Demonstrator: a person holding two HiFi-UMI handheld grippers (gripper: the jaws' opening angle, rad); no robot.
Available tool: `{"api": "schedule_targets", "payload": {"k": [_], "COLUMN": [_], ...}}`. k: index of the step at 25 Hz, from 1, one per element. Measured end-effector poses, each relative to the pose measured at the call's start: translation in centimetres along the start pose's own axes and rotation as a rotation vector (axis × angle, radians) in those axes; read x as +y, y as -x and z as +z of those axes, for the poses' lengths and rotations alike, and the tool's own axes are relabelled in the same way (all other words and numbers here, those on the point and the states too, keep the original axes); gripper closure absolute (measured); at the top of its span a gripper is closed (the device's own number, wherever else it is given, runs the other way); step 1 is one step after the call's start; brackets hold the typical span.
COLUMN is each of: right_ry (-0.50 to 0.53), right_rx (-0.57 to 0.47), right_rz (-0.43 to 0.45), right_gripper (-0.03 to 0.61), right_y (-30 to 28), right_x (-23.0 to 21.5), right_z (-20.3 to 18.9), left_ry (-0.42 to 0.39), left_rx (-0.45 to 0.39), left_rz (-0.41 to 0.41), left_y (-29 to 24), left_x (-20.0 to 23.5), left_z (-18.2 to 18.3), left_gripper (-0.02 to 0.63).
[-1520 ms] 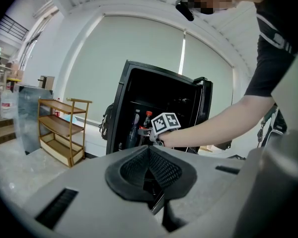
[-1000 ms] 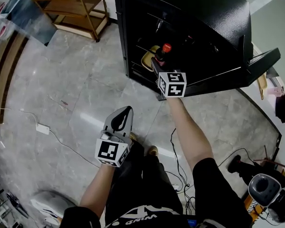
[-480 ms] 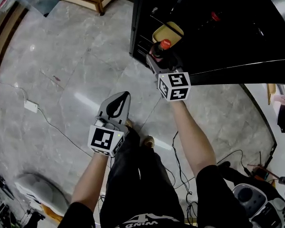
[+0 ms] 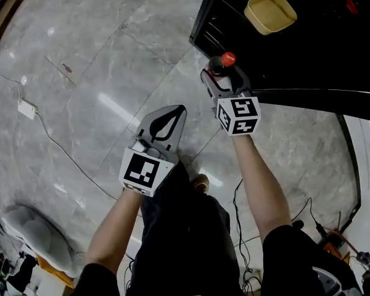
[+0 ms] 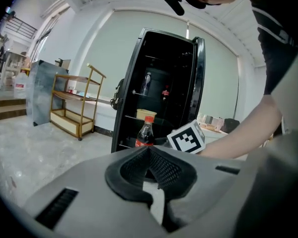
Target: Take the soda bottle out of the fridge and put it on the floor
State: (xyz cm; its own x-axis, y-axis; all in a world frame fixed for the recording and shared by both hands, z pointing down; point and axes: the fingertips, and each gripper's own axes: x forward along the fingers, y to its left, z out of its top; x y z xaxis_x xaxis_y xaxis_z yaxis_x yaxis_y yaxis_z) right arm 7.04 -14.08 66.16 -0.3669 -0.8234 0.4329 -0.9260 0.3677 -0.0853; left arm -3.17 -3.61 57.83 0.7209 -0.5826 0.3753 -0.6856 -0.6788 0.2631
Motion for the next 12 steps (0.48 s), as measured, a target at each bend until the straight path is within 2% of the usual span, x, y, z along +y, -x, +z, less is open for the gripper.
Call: {"api": "schedule_targets", "payload": {"k": [7,12], "right_ry": [-0.021,-0.029], "right_rx": [0.057,0.076], "right_rz": [0.010,0.023], "right_gripper": [0.265,0.265], "right_y": [-4.4,-7.6], "right_x": [0.9,1.1], "right_z": [-12.4,-19.3], "left_ry": [-0.016,-0.021], "left_rx": [0.019,0.034], "left_rz": [0.034,0.017], "left_y": [-2.8,-5.4], "left_x": [4.1,5.3], "left_z": [-9.6,-15.6], "left_gripper": [0.606,0.606]}}
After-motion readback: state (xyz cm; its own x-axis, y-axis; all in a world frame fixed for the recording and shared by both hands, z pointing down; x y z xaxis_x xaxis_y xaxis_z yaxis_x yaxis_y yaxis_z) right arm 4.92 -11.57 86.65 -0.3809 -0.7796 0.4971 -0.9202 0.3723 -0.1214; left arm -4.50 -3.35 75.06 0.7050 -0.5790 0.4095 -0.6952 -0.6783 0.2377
